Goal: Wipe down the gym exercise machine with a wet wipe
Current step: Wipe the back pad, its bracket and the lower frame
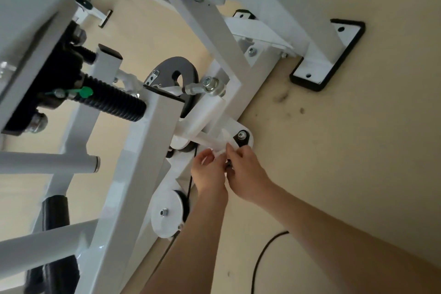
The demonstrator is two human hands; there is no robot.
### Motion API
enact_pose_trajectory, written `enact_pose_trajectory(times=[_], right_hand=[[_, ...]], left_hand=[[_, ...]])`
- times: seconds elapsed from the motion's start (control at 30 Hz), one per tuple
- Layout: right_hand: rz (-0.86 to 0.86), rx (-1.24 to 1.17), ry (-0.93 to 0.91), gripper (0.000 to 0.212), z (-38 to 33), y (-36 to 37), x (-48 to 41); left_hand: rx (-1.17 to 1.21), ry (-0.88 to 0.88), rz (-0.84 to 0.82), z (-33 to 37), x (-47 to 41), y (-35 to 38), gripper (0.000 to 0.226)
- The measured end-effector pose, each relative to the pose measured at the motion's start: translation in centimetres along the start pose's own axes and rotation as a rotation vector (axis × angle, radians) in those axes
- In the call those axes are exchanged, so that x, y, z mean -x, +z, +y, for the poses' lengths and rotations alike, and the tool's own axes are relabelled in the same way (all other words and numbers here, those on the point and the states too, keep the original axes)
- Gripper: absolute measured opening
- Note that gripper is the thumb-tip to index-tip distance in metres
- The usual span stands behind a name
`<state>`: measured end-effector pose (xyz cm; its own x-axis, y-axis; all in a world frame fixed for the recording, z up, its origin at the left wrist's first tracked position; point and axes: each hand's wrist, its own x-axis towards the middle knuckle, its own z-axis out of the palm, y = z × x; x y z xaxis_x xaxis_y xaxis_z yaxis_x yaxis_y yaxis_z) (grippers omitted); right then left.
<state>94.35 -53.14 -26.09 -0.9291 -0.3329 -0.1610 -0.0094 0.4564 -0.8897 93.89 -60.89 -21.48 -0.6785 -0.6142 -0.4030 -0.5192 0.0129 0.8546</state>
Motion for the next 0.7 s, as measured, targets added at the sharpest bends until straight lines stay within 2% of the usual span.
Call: enact_pose_trajectory(times=[0.07,0.17,0.23,0.33,0.4,0.5,0.6,0.7], right_hand=[[0.105,0.055,-0.057,0.061,-0.3,0.1,0.0],[0.075,0.084,-0.124,0.073,-0.9,0.4,-0.2],[0.016,0.222,-0.077,0.082,-0.4,0.9,0.0],[-0.045,0.333,-0.018,0.089,0.5,0.9,0.5],[0.0,0.227,-0.045,0.086,0.1,1.0,0.5],[0.094,-0.057,-0.143,0.071,-1.3,1.2,0.9],[0.197,-0.229,-0.277,0.068,-2.0,1.8,1.7],[0.194,-0.377,-0.29,0.065,-2.8,2.2,1.3]], left_hand=[[0.139,0.005,-0.095,0.5,-0.9,-0.1,0.041],[0.057,0.092,-0.228,0.4,-1.3,0.5,0.028],[-0.044,0.142,-0.251,-0.1,-1.2,0.5,0.021],[-0.156,0.162,-0.185,-0.5,-1.2,0.8,0.027],[-0.061,0.12,-0.146,-0.2,-0.9,0.7,0.033],[0.05,0.082,-0.125,0.2,0.1,-0.1,0.028],[0.118,0.13,-0.115,1.1,0.8,-1.0,0.026],[0.231,0.202,-0.107,2.9,1.1,-1.7,0.033]])
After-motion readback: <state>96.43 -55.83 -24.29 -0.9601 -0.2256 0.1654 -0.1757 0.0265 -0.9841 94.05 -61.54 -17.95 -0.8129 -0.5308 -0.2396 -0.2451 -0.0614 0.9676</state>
